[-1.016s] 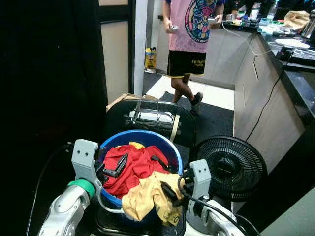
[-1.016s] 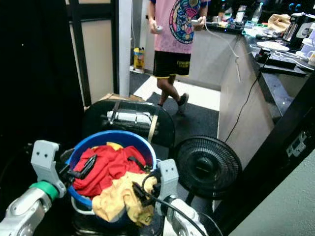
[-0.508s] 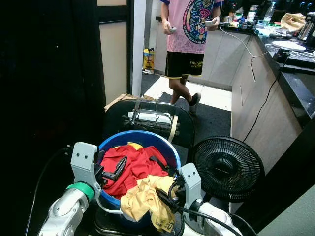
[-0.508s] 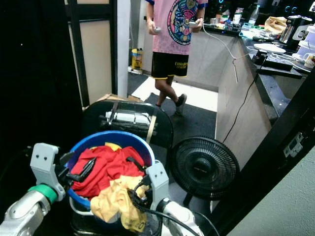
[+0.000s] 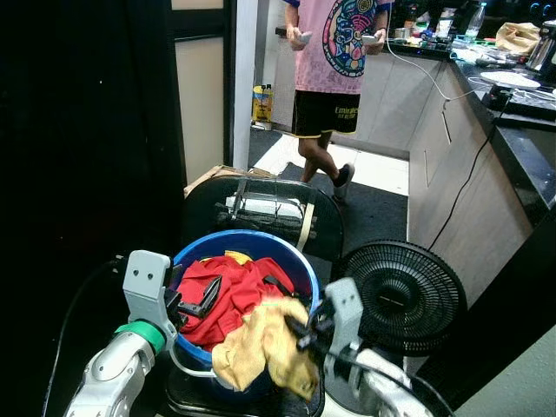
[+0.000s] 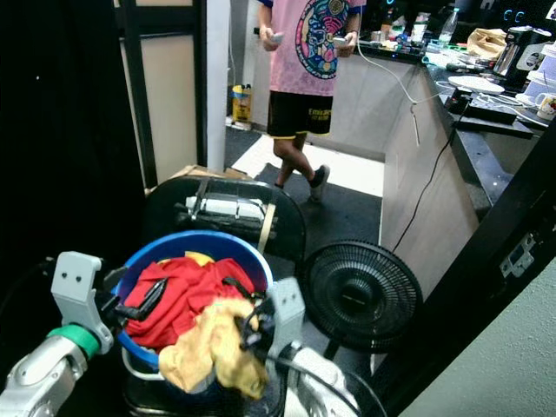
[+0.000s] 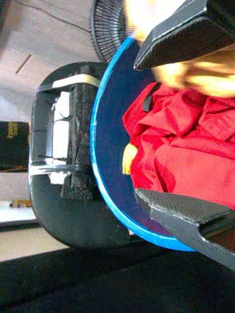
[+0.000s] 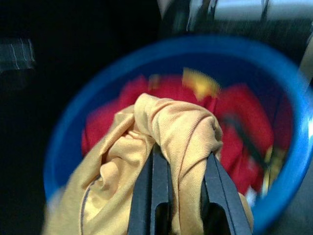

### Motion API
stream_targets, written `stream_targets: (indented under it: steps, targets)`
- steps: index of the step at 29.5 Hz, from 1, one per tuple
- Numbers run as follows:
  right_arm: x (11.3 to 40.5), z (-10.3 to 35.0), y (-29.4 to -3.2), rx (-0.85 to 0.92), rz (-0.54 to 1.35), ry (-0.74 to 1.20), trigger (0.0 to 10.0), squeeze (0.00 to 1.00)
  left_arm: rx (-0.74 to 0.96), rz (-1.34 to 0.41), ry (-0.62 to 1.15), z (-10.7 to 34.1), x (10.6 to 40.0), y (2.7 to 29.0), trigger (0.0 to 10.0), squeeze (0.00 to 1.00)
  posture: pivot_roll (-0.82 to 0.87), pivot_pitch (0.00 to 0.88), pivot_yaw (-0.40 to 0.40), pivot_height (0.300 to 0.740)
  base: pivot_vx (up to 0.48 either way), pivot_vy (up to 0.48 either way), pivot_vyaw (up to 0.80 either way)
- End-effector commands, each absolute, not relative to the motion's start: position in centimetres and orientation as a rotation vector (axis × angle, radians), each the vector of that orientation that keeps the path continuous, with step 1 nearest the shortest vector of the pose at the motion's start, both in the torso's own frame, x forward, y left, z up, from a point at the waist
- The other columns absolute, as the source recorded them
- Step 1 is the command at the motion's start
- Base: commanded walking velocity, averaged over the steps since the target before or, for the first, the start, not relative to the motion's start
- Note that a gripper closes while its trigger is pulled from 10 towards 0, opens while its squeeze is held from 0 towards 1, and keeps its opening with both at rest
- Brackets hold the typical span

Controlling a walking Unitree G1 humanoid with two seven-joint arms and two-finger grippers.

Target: Clothes washing

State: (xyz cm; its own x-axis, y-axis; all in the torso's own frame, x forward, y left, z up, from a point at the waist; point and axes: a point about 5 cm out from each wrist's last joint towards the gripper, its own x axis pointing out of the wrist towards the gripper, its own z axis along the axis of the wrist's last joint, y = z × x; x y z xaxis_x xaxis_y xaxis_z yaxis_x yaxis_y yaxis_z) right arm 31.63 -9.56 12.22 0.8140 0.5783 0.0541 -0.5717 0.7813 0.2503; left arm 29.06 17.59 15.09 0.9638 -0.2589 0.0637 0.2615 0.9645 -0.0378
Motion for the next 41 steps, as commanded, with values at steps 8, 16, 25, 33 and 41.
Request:
stream_targets:
  steps: [8, 16, 25, 33, 41]
  targets:
    - [33.3, 19.9, -11.3, 0.344, 0.411, -0.322, 10.0, 0.00, -0.102, -0.128, -0.136, 16.2, 29.9, 17.8, 10.0, 0.00, -0.03, 0.026, -0.039, 0.740, 0.000, 0.000, 0.00]
    - [33.4, 19.0, -12.2, 0.218, 0.370, -0.284, 10.0, 0.00, -0.048, -0.077, -0.207, 17.8, 30.0, 18.0, 10.0, 0.00, -0.02, 0.022, -0.045, 0.740, 0.000, 0.000, -0.40]
    - [33.9, 18.1, -13.2, 0.184, 0.280, -0.227, 10.0, 0.00, 0.020, -0.107, -0.235, 18.5, 30.3, 17.0, 10.0, 0.00, -0.02, 0.020, -0.033, 0.740, 0.000, 0.000, -0.80]
    - [33.9, 17.9, -13.6, 0.159, 0.246, -0.228, 10.0, 0.00, 0.041, -0.124, -0.243, 18.8, 30.4, 16.7, 10.0, 0.00, -0.02, 0.025, -0.027, 0.740, 0.000, 0.000, -0.80]
    - [34.0, 17.6, -13.8, 0.152, 0.221, -0.217, 10.0, 0.00, 0.043, -0.129, -0.236, 18.9, 30.7, 16.6, 10.0, 0.00, -0.01, 0.023, -0.009, 0.740, 0.000, 0.000, -0.80]
